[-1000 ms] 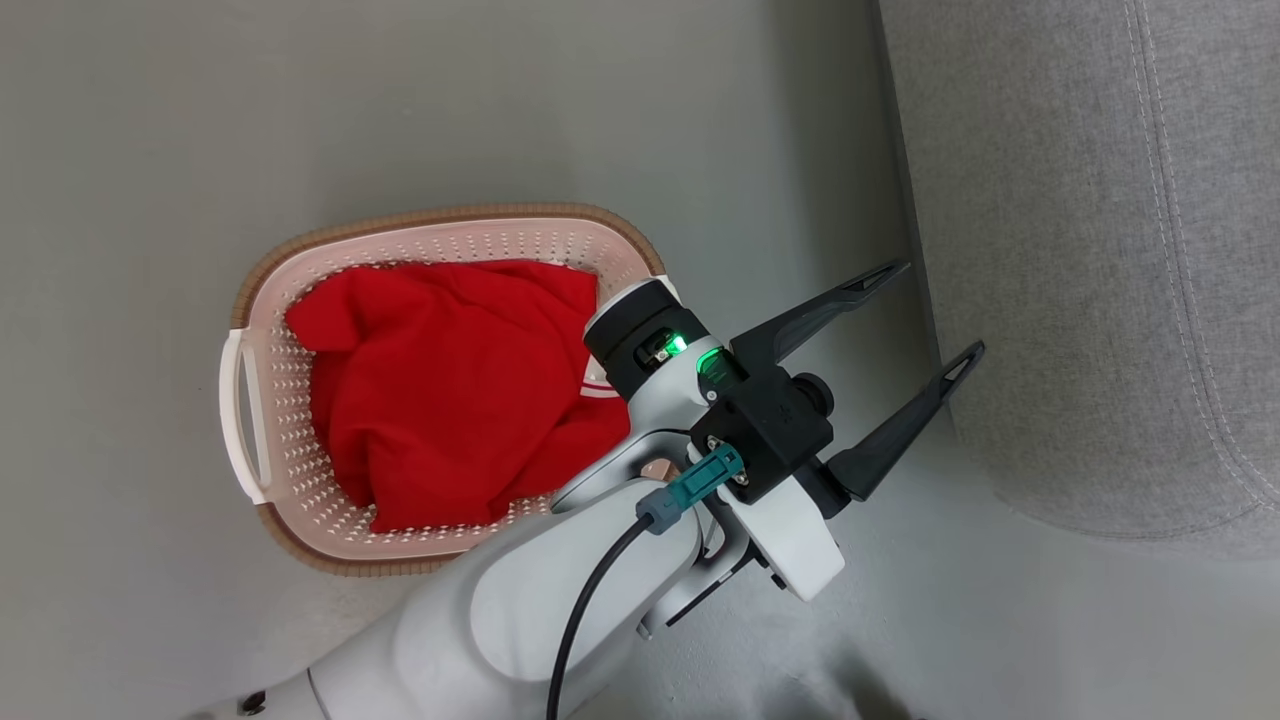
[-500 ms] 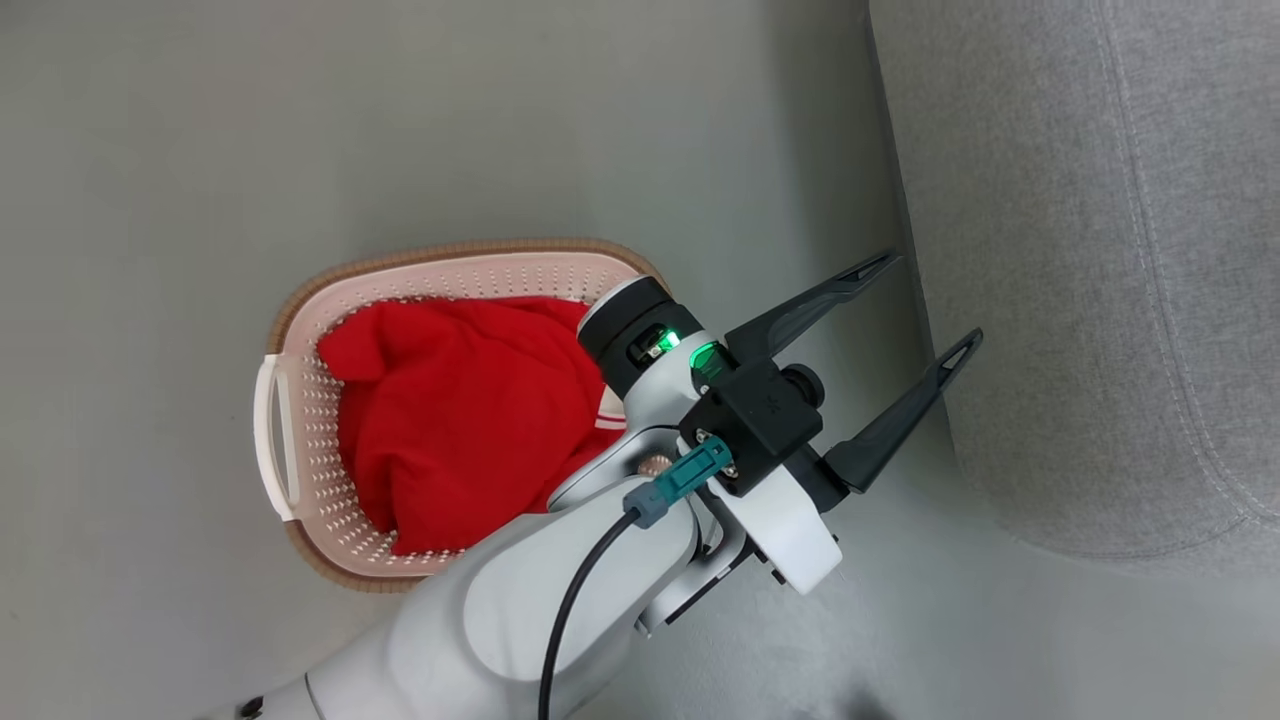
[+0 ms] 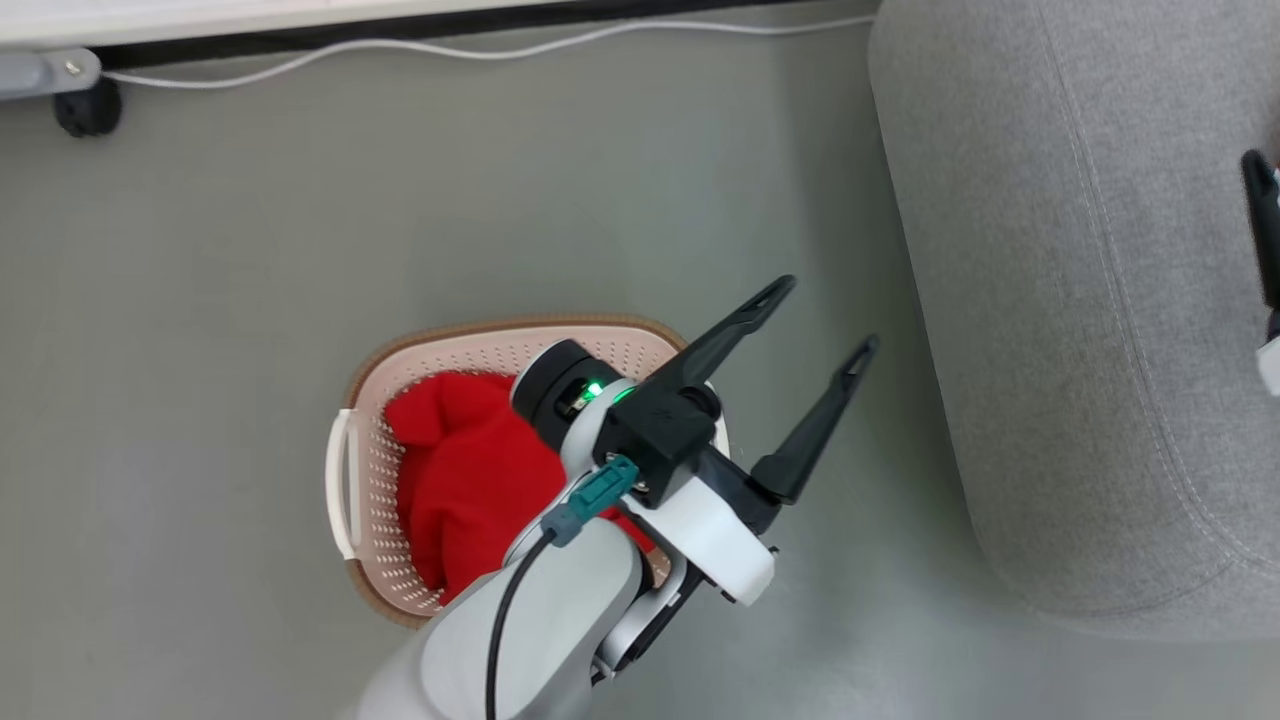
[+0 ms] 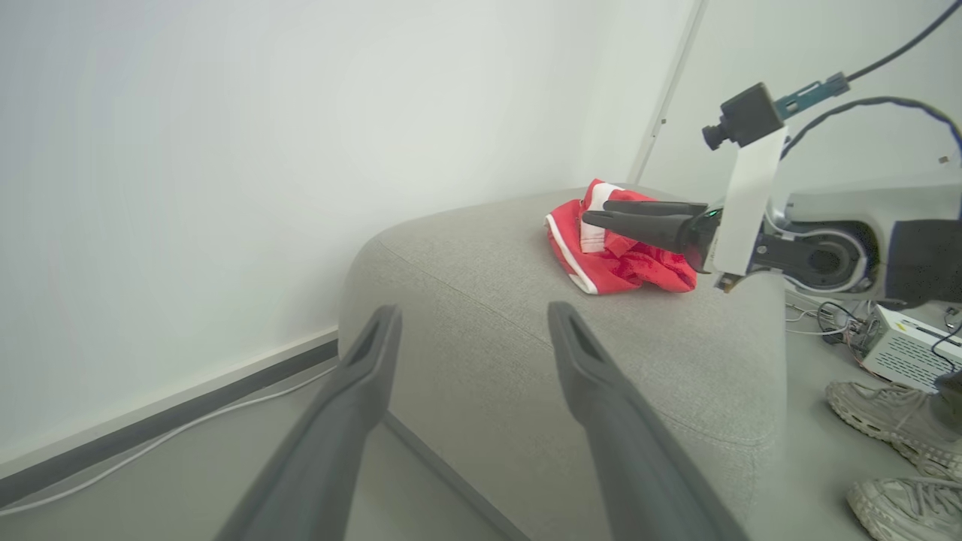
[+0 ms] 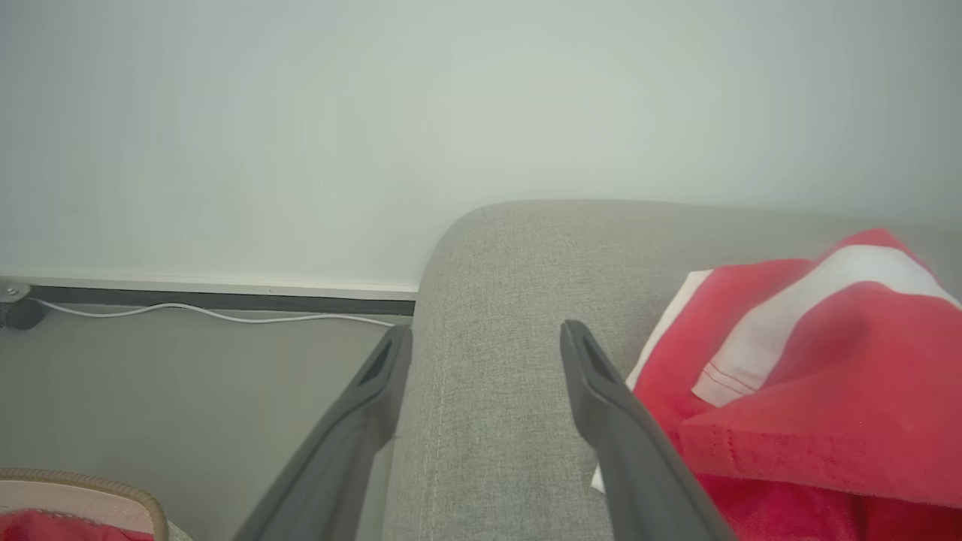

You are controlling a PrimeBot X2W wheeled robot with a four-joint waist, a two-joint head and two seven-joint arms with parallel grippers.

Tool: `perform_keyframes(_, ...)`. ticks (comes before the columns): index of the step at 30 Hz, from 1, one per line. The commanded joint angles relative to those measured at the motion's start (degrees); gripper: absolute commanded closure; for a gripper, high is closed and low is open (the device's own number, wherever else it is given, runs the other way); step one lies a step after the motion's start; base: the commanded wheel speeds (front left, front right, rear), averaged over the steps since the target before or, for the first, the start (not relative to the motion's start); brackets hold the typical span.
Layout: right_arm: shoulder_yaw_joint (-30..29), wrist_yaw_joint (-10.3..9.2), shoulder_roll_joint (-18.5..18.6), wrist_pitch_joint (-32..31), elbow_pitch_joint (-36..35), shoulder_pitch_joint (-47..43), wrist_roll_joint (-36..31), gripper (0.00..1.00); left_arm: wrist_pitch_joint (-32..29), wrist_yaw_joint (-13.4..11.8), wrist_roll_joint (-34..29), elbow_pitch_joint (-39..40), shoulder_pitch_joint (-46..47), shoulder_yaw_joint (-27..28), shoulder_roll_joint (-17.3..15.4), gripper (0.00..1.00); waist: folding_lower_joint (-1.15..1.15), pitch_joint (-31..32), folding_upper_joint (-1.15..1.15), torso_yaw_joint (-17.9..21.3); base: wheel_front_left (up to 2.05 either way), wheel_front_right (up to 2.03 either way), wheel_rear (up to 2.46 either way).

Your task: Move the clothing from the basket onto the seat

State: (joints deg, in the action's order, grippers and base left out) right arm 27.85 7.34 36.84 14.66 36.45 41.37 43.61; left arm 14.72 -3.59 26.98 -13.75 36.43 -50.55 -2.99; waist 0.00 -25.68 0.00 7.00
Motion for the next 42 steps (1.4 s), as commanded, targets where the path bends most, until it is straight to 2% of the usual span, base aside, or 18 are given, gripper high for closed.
perform_keyframes(1,0.29,0.14,1.14,0.34,-2.04,-2.95,-1.08,0.00,0.28,-0.54,-0.44,1.60,-1.57,2.93,0.12,0.00,0.00,2.18,0.00,-1.41,0.00,0.00,0.00)
perform_keyframes(13,-3.41,0.14,-4.39,0.34,-9.72,-8.94,-6.18,0.00,0.28,-2.88,-5.72,0.31,-11.88,16.86,0.12,0.00,0.00,10.60,0.00,-5.48,0.00,0.00,0.00)
perform_keyframes(20,-6.98,0.14,-7.90,0.34,-12.90,-13.68,-10.13,0.00,0.28,-3.08,-8.59,-0.13,-18.35,25.82,0.12,0.00,0.00,15.24,0.00,-7.10,0.00,0.00,0.00)
perform_keyframes(30,-12.29,0.14,-13.06,0.34,-16.91,-22.08,-15.17,0.00,0.28,-3.66,-12.14,0.52,-27.55,37.46,-0.42,0.00,0.00,21.05,0.00,-7.43,0.00,0.00,0.00)
perform_keyframes(42,-15.27,0.14,-17.90,0.34,-21.20,-30.36,-19.49,0.00,0.28,-3.94,-14.79,0.70,-36.48,45.89,-0.76,0.00,0.00,25.24,0.00,-6.79,0.00,0.00,0.00)
